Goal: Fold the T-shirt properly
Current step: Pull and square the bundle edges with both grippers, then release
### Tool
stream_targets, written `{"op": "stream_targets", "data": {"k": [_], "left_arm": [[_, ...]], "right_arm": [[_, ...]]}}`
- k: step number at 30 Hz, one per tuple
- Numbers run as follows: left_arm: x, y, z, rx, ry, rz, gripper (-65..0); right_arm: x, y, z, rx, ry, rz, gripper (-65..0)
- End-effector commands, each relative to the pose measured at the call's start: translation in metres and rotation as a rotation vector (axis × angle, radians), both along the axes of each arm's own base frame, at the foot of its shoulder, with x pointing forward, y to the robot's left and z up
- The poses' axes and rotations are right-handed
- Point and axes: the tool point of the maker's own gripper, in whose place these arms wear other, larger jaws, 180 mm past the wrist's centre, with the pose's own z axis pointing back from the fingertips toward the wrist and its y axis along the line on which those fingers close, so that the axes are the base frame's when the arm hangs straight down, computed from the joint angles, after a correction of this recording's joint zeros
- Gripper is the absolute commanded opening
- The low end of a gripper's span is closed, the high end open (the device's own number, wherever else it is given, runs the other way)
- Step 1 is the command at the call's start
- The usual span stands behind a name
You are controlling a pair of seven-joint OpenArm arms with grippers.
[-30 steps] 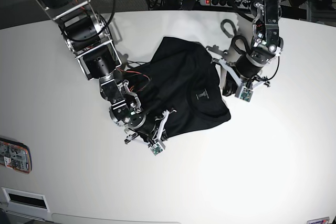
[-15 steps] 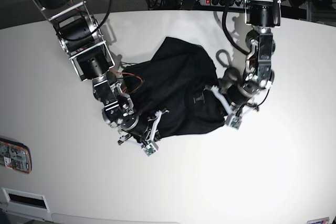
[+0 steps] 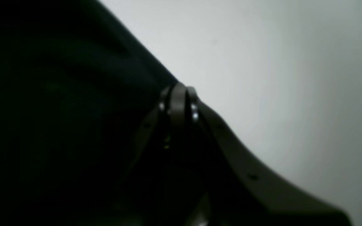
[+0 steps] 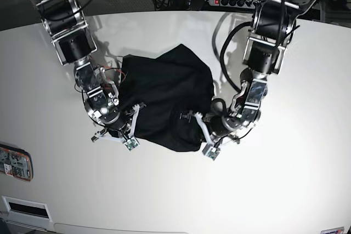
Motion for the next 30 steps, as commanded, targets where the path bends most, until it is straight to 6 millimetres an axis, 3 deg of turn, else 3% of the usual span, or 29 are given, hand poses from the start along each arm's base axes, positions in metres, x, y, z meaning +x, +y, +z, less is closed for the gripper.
{"op": "stream_targets", "data": {"k": [1,5,8,9,14,18,20,25,30], "left_arm": [[0.018,-0.013,0.020,-0.033,-0.051,-0.009,-65.0],[0.022,-0.034,0.025,-0.054,-0.072,-0.044,-65.0],[0.037,-0.037,0.065,-0.090,-0.184,-0.042,-65.0],[0.034,-0.035,0.072,-0.106,-0.213,-0.030,-65.0],[0.035,0.007,0.130,-0.109,-0.408,0.097,-65.0],[-0.009,0.029,0.160,-0.125,-0.520,0.162,-65.0],[-0.040,0.030,0.156,-0.138,-0.510,0.174,-65.0],[-0.114,0.013,0.108,-0.187,-0.345,0.191,-65.0],[-0.147,-0.010,0.054,-0.230,-0.164,0.229,-65.0]], "right_arm": [[-0.033,-0.015,-0.023,-0.056,0.136,0.020,-65.0],[-0.047,-0.018,-0.022,-0.059,0.135,0.030,-65.0],[-0.041,-0.032,-0.016,-0.048,0.117,-0.019,-65.0],[-0.038,-0.034,-0.013,-0.043,0.107,-0.029,-65.0],[-0.034,-0.036,-0.007,-0.036,0.092,-0.040,-65.0],[-0.034,-0.037,-0.008,-0.037,0.093,-0.042,-65.0],[-0.034,-0.037,-0.008,-0.038,0.094,-0.041,-65.0],[-0.033,-0.035,-0.007,-0.036,0.089,-0.038,-65.0],[-0.033,-0.035,-0.007,-0.036,0.089,-0.038,-65.0]]}}
